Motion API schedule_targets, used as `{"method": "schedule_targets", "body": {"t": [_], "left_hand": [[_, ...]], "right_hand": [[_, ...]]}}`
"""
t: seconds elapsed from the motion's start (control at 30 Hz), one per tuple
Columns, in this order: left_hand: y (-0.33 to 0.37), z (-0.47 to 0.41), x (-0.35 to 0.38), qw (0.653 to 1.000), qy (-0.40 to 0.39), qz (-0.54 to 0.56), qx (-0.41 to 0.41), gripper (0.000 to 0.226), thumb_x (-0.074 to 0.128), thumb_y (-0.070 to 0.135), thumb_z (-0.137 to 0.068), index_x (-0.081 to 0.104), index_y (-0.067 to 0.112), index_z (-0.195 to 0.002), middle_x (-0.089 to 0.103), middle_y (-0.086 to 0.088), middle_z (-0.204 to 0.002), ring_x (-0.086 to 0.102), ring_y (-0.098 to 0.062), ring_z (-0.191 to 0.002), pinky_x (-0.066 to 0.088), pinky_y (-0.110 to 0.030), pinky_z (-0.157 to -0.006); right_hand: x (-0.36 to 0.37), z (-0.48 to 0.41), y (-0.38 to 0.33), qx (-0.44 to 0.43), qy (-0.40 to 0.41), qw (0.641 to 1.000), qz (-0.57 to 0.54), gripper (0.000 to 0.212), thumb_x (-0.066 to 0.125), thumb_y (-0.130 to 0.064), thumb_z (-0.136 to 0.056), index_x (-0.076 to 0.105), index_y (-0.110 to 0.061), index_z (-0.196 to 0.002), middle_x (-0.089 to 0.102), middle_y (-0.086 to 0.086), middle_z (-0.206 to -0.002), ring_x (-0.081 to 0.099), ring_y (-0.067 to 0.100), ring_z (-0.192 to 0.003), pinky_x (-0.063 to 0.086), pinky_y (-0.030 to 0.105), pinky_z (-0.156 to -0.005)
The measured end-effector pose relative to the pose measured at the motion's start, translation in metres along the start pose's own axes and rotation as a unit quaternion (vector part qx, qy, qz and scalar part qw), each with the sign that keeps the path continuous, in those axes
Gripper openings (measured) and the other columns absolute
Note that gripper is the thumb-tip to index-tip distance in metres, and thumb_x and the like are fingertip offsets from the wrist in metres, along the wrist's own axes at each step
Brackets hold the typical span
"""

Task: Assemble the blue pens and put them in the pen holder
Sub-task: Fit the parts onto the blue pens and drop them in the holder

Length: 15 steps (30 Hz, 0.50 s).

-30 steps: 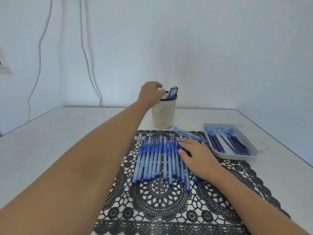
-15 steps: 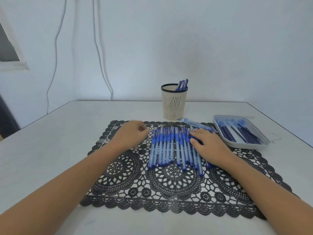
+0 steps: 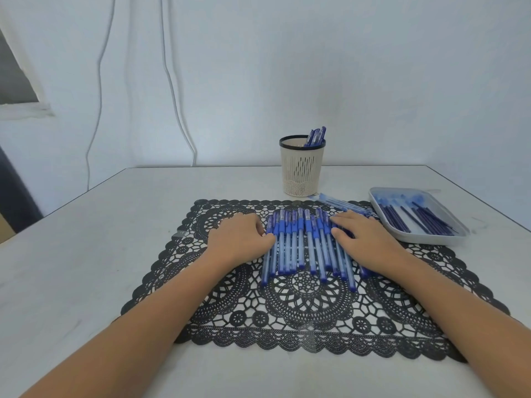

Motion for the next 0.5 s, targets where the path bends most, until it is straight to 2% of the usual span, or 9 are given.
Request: {"method": "schedule_targets", "body": {"t": [0.1,0.17,0.27,0.5], "left_hand": [[0.0028,-0.0012,-0.0013,1.0,-0.017,0.0,0.0,0.02,0.052,0.035,-0.08,0.055,0.016,-0.082,0.059,0.001,-0.079,0.057,-0.018,-0.073,0.048,-0.029,-0.069],[0.0013,-0.0019,-0.0004,1.0,-0.021,0.0,-0.007,0.018,0.051,0.033,-0.079,0.051,0.016,-0.074,0.051,0.0,-0.069,0.046,-0.017,-0.063,0.041,-0.025,-0.06],[0.0011,-0.0012,0.0008,1.0,-0.009,-0.011,-0.013,0.023,0.05,0.034,-0.08,0.045,0.016,-0.067,0.044,0.001,-0.062,0.037,-0.016,-0.058,0.034,-0.023,-0.054],[0.0069,0.0057,-0.0036,0.998,-0.008,-0.057,0.023,0.02,0.053,0.037,-0.083,0.052,0.018,-0.078,0.052,0.003,-0.074,0.045,-0.015,-0.064,0.038,-0.022,-0.054]], "right_hand": [[0.0005,-0.0007,0.0005,-0.002,0.003,1.0,-0.002,0.043,0.035,-0.032,-0.099,0.039,-0.021,-0.14,0.035,-0.006,-0.148,0.025,0.01,-0.138,0.011,0.041,-0.117],[0.0004,-0.0009,0.0003,-0.004,0.003,1.0,-0.003,0.043,0.035,-0.032,-0.099,0.039,-0.021,-0.14,0.035,-0.005,-0.148,0.025,0.01,-0.138,0.013,0.042,-0.116],[0.0001,-0.0008,0.0003,-0.006,0.0,1.0,0.001,0.043,0.035,-0.032,-0.099,0.039,-0.021,-0.14,0.034,-0.005,-0.148,0.024,0.01,-0.138,0.013,0.042,-0.116],[0.0003,-0.0006,0.0007,-0.008,0.001,1.0,0.005,0.042,0.035,-0.032,-0.099,0.039,-0.02,-0.14,0.034,-0.006,-0.148,0.023,0.01,-0.138,0.01,0.042,-0.117]]}}
Point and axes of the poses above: each hand's wrist, its own z-axis away from the middle knuckle, its own x-axis out of the palm, y = z × x, the point moved 3 cm from there along -z, towards the middle knuckle
